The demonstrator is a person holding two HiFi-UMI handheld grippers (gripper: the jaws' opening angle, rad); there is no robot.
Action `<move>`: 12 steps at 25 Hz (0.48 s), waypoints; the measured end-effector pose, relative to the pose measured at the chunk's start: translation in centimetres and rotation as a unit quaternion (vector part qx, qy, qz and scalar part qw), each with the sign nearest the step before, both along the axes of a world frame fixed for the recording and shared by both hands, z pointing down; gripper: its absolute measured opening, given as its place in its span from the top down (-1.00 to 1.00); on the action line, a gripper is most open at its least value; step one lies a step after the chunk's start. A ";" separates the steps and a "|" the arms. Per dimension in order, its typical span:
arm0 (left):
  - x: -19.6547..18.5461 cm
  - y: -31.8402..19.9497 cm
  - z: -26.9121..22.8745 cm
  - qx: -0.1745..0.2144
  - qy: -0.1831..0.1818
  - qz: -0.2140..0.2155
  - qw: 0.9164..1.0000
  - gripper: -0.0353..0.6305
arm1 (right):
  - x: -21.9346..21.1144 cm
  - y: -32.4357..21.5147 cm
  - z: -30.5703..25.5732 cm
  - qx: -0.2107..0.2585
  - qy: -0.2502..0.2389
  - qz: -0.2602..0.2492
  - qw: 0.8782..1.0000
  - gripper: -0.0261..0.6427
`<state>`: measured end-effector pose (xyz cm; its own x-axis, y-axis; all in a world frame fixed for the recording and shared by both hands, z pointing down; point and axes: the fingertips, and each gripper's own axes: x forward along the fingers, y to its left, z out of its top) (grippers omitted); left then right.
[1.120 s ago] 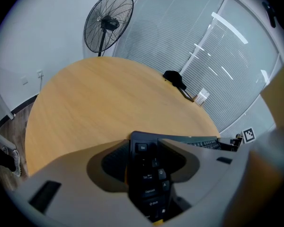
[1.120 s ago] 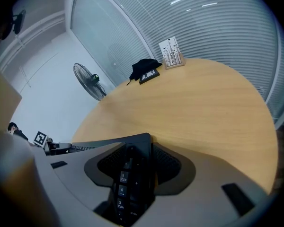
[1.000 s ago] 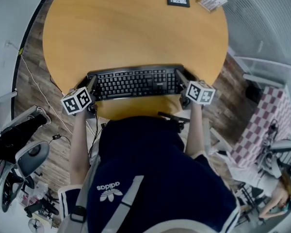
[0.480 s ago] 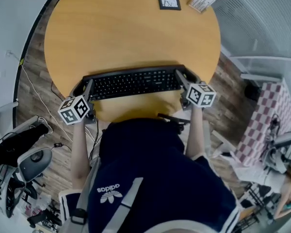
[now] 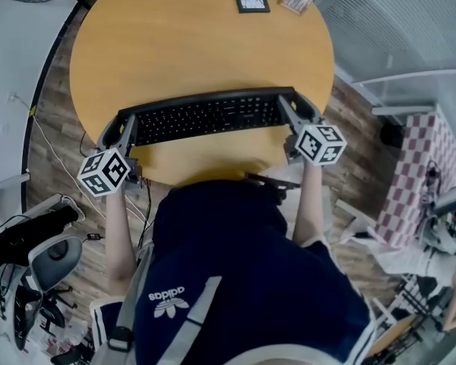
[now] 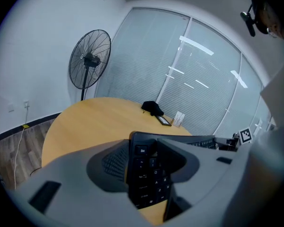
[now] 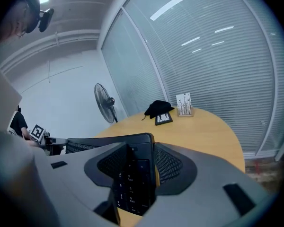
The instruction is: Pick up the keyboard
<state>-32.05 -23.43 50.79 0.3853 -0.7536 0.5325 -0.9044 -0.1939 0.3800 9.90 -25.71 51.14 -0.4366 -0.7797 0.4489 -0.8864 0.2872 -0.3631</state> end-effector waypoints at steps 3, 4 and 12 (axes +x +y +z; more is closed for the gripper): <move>-0.5 -0.4 -2.5 0.034 0.002 0.007 0.999 0.33 | -0.3 0.5 -2.5 0.036 -0.001 0.017 0.999 0.41; -0.7 -0.6 -3.4 0.046 0.003 0.009 0.999 0.33 | -0.4 0.6 -3.4 0.048 -0.001 0.022 0.999 0.41; -1.6 0.2 -11.4 0.143 0.014 -0.003 0.990 0.33 | -1.6 2.2 -10.0 0.111 -0.001 0.020 0.994 0.41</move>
<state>-33.62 -23.20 39.42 0.3921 -0.8742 0.2865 -0.8956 -0.2916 0.3360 8.32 -23.47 41.12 -0.4038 -0.8763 0.2629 -0.8979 0.3246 -0.2973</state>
